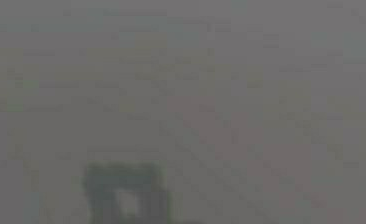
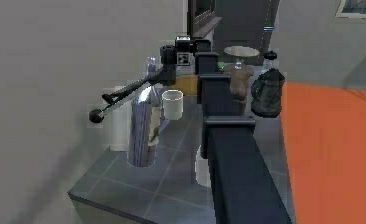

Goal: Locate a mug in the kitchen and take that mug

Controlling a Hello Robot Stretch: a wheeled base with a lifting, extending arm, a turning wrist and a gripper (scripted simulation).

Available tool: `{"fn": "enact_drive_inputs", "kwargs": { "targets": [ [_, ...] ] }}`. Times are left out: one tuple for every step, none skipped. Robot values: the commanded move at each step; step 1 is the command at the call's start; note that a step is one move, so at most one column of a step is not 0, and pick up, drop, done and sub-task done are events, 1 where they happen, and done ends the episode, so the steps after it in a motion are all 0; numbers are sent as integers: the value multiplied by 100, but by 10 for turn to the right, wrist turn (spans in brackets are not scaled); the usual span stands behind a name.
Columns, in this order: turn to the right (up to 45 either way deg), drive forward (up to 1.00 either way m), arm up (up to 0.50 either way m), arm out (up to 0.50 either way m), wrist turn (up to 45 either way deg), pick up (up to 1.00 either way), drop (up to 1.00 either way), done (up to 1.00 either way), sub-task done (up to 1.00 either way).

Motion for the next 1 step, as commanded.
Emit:
{"fn": "enact_drive_inputs", "kwargs": {
  "targets": [
    [0,0,0,0,450,0,0,0,0]
  ]
}}
